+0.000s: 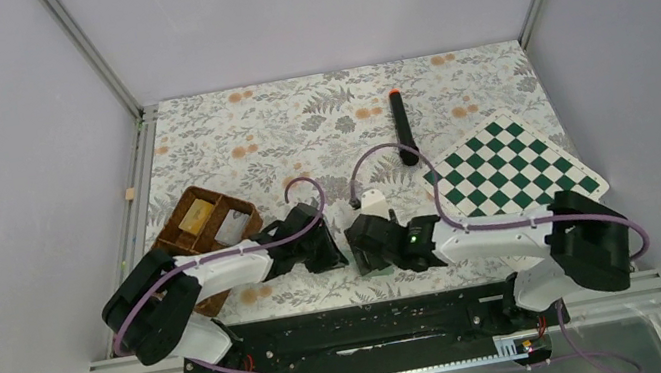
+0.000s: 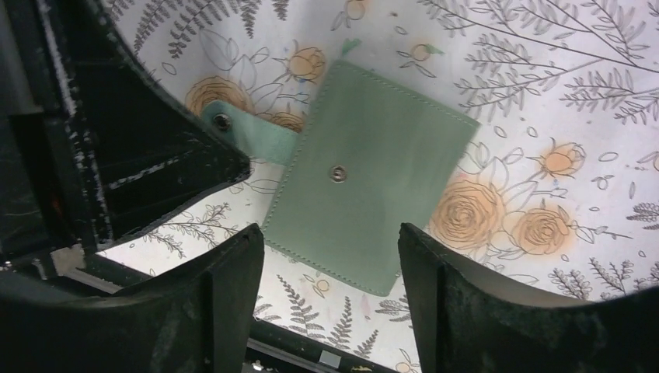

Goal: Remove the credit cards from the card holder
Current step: Open the card holder at the center of the board.

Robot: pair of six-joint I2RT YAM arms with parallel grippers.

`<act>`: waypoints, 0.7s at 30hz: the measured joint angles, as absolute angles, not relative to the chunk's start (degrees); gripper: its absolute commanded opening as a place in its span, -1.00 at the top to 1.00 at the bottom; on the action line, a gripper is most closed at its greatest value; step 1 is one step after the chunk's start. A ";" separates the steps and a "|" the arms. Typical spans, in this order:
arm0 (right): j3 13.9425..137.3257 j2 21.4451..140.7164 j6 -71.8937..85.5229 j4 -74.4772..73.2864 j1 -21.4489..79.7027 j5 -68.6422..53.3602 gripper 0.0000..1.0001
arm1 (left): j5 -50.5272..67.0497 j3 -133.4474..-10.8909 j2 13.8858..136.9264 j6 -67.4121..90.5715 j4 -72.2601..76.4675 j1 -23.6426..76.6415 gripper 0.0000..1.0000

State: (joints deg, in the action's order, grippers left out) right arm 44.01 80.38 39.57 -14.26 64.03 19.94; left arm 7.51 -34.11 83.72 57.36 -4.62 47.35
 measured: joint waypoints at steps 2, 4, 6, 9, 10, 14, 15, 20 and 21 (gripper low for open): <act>45.91 82.94 39.16 -15.29 66.17 22.33 -0.57 | 7.79 -33.61 83.72 57.76 -3.40 47.07 0.72; 48.01 85.60 38.87 -16.49 67.96 24.91 -0.62 | 8.25 -33.12 83.72 58.30 -2.46 46.68 0.72; 49.71 87.99 38.87 -17.26 69.54 27.24 -0.65 | 8.60 -32.71 83.70 58.78 -1.54 46.33 0.71; 51.44 91.15 38.87 -18.59 71.99 31.18 -0.67 | 8.73 -31.94 83.26 59.11 -0.69 46.06 0.71; 51.77 91.90 38.89 -19.05 72.51 32.32 -0.68 | 8.69 -31.62 82.98 59.24 -0.54 45.93 0.71; 53.87 94.98 38.85 -21.85 74.06 37.08 -0.64 | 8.56 -30.57 81.93 59.57 -0.49 45.32 0.71; 54.19 95.44 38.81 -22.22 74.26 37.87 -0.63 | 8.56 -30.46 81.82 59.64 -0.47 45.15 0.71; 55.29 96.66 38.83 -23.35 75.05 40.75 -0.65 | 8.56 -30.33 81.76 59.88 -0.43 44.84 0.71; 55.29 96.68 38.85 -23.44 75.13 41.08 -0.66 | 8.56 -30.33 81.76 59.94 -0.45 44.82 0.71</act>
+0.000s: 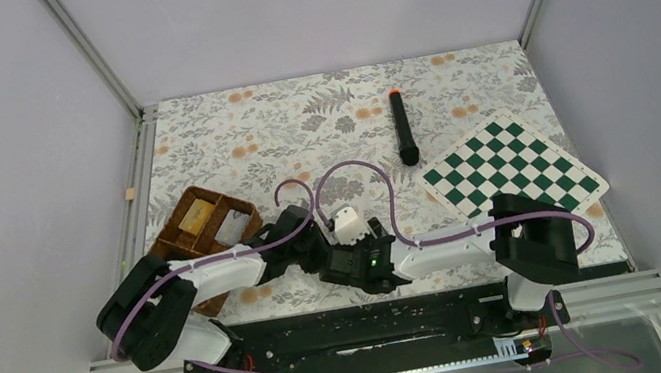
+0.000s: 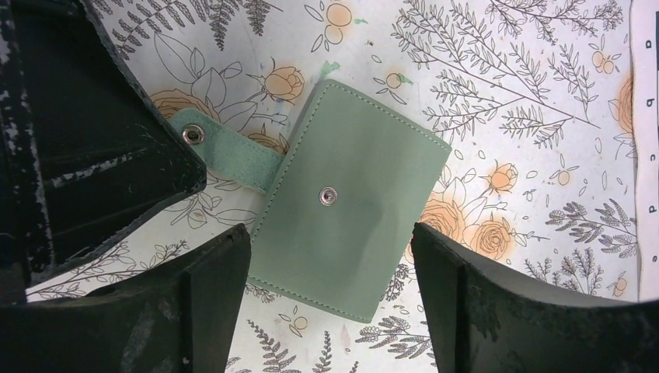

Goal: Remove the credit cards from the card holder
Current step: Open the card holder at the center of the board.

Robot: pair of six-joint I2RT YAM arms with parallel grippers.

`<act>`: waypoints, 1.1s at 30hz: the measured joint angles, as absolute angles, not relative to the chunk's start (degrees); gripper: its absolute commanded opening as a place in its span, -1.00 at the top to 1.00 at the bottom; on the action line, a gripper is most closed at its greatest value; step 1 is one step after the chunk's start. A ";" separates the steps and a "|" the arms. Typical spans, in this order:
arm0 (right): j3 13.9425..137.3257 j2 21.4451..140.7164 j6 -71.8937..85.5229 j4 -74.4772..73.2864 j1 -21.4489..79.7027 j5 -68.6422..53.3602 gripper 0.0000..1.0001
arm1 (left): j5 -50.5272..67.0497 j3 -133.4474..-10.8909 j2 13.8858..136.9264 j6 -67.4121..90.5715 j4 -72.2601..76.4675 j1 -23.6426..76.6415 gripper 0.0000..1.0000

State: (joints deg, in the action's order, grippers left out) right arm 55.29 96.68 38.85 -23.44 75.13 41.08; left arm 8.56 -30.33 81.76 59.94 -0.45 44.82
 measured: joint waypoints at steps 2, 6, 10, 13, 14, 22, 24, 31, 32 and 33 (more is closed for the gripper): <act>55.29 96.68 38.85 -23.46 75.24 41.36 -0.64 | 8.56 -30.22 81.67 60.03 -0.40 44.73 0.71; 54.48 96.68 38.59 -22.57 75.72 40.88 -0.60 | 8.34 -28.73 79.92 60.49 -0.30 43.68 0.70; 53.69 96.68 38.39 -22.00 76.31 40.60 -0.60 | 7.70 -26.70 77.14 60.99 -0.95 41.80 0.70; 53.67 96.68 38.37 -21.78 76.31 39.94 -0.62 | 6.96 -25.91 75.42 61.23 -2.09 41.19 0.70; 53.69 96.68 38.35 -21.74 76.31 39.79 -0.63 | 6.79 -25.71 74.98 61.32 -2.46 41.12 0.70; 53.69 96.68 38.15 -21.76 76.75 39.44 -0.67 | 5.69 -24.69 72.42 61.32 -4.40 39.92 0.70; 53.69 96.71 37.78 -21.78 76.93 39.40 -0.64 | 5.52 -24.32 71.72 61.32 -4.67 39.48 0.69; 54.11 98.39 37.12 -22.61 77.45 39.53 -0.45 | 5.41 -23.73 70.24 61.28 -5.98 38.24 0.68; 54.28 98.59 37.04 -22.74 77.58 39.68 -0.37 | 5.39 -23.70 70.13 61.28 -6.07 38.13 0.69; 54.46 98.65 36.93 -22.98 77.69 39.68 -0.27 | 5.39 -23.64 70.06 61.25 -6.04 38.04 0.69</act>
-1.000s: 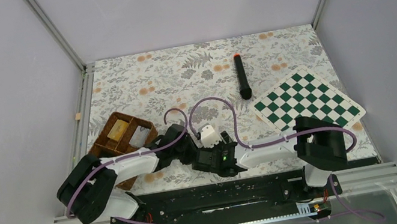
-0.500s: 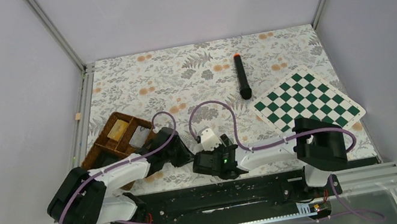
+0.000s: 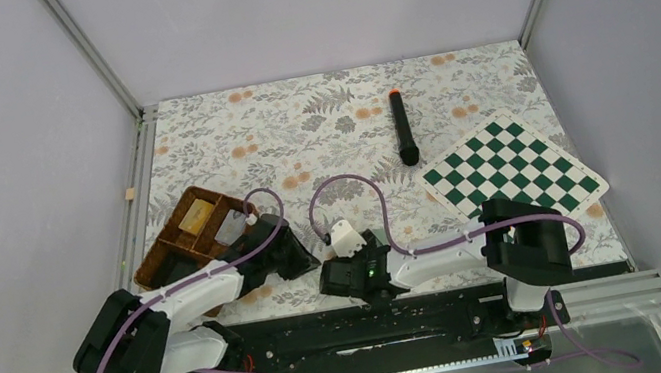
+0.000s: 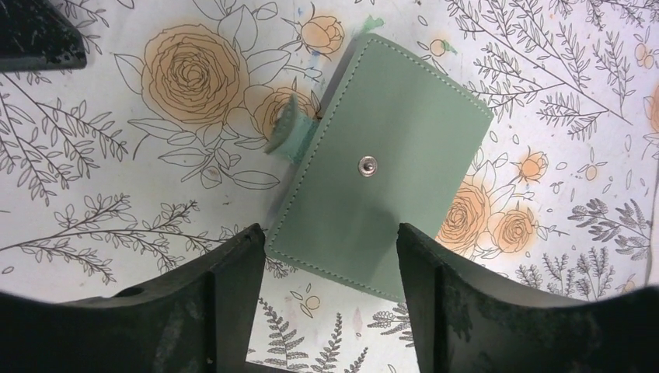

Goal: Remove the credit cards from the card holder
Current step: Open the card holder at the center of the board.

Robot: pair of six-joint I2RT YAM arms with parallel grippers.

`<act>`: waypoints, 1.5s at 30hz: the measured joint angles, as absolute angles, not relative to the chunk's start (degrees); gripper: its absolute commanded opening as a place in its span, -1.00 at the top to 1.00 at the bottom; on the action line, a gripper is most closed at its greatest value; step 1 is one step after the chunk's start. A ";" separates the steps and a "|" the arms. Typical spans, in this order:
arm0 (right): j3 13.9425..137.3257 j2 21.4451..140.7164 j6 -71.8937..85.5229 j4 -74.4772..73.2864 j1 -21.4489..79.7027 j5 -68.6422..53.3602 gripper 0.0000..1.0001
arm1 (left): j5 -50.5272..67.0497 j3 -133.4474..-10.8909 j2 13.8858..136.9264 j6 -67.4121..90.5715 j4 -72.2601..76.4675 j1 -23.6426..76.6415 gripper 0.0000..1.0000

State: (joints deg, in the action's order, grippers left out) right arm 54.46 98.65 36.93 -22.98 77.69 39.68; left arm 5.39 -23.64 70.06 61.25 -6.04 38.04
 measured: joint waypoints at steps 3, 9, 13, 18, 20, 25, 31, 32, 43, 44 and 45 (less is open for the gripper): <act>54.57 98.65 36.69 -23.49 78.00 39.70 -0.04 | 5.39 -23.51 69.84 61.12 -6.22 38.00 0.69; 53.98 95.88 36.25 -22.96 78.06 39.51 0.47 | 5.72 -23.51 69.82 59.75 -6.04 38.00 0.61; 52.49 92.03 36.07 -21.41 78.08 39.46 0.97 | 6.17 -23.55 69.82 58.11 -5.30 38.76 0.47; 49.23 88.88 35.81 -18.85 78.08 39.42 0.43 | 6.17 -25.04 70.43 56.49 -5.04 42.46 0.40; 48.58 88.64 35.70 -18.20 78.06 39.40 0.09 | 6.17 -26.17 71.07 56.36 -5.02 43.29 0.41; 45.91 88.60 31.79 -14.06 78.08 39.29 -0.16 | 6.26 -27.90 71.85 56.36 -5.37 41.60 0.40; 44.97 89.69 26.48 -11.22 78.08 37.43 -0.37 | 6.20 -27.94 70.08 56.07 -7.68 38.79 0.38; 45.01 90.15 25.76 -11.20 78.11 37.32 -0.38 | 6.20 -27.94 69.65 55.96 -7.77 38.70 0.38; 51.86 98.78 23.44 -16.08 80.36 40.99 0.34 | 6.22 -27.49 68.93 55.94 -8.01 38.35 0.38; 52.12 99.24 23.33 -16.56 80.66 41.54 0.45 | 6.22 -27.49 68.95 55.94 -8.03 38.33 0.38; 52.27 99.50 23.31 -17.10 80.90 42.00 0.54 | 6.20 -27.49 68.95 55.94 -8.03 38.33 0.38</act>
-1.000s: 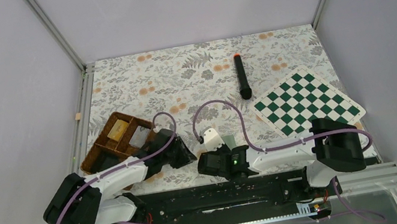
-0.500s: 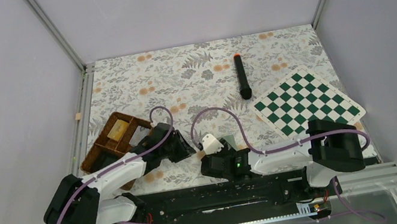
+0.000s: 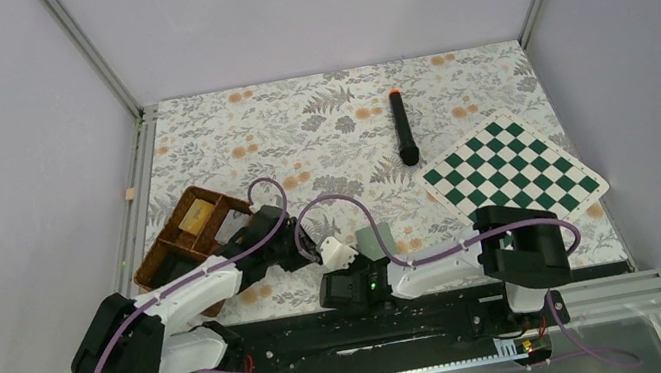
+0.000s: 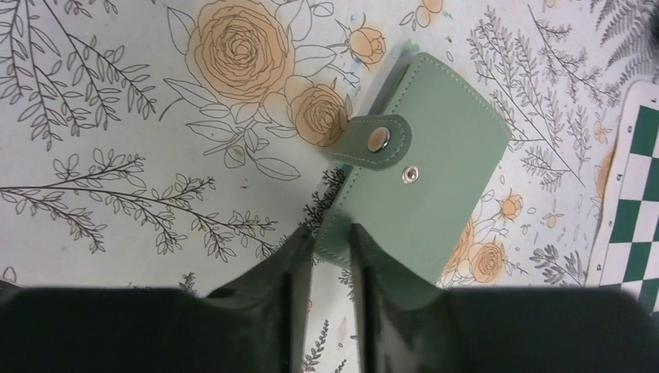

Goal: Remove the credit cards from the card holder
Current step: Open the card holder at the center of the board.

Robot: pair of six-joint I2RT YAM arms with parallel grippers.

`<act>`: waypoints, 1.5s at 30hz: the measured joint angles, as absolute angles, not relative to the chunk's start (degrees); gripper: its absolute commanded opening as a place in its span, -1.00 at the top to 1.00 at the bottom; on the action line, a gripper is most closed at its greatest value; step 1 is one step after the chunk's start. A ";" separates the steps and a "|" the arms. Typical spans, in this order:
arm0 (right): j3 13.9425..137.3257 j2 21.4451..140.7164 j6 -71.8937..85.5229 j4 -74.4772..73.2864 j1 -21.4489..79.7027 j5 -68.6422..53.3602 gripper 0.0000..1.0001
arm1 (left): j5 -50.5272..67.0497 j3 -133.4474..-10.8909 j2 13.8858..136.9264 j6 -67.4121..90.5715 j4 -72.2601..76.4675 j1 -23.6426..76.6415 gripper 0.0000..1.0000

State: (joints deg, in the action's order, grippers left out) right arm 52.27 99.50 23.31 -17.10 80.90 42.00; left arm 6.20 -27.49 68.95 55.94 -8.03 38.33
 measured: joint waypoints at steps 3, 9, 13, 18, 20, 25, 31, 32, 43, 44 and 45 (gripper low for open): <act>52.29 99.50 23.42 -17.93 81.34 43.13 0.85 | 6.20 -27.49 68.95 55.94 -8.03 38.28 0.38; 52.29 99.48 23.79 -18.85 81.38 45.50 1.00 | 6.22 -27.49 68.95 55.94 -8.01 38.28 0.38; 52.21 98.24 23.77 -19.29 81.38 46.02 1.00 | 6.22 -27.49 69.08 55.94 -7.97 38.28 0.37; 50.57 92.75 23.33 -17.74 81.38 45.17 1.00 | 6.55 -27.49 69.65 55.48 -7.11 38.28 0.34; 49.04 89.84 23.33 -16.12 81.38 44.05 1.00 | 6.98 -27.49 70.06 55.20 -6.63 38.28 0.29; 45.93 84.86 23.81 -13.74 81.38 42.37 1.00 | 7.46 -27.49 70.26 54.08 -5.61 39.31 0.00; 41.56 78.56 25.32 -11.66 81.38 42.41 1.00 | 7.11 -29.82 72.60 51.31 -4.40 46.15 -0.13; 40.88 77.69 25.63 -11.35 81.38 42.46 1.00 | 6.79 -30.98 73.67 50.74 -4.14 47.55 -0.15; 36.56 73.12 28.71 -9.50 81.38 42.61 1.00 | 3.64 -35.14 81.14 49.47 0.56 52.10 -0.24; 36.29 72.69 28.91 -9.47 81.38 42.63 1.00 | 3.22 -35.68 82.00 49.47 0.54 52.21 -0.21; 35.99 72.10 29.26 -9.45 81.38 42.65 1.00 | 2.90 -36.14 82.76 49.47 0.56 52.25 -0.18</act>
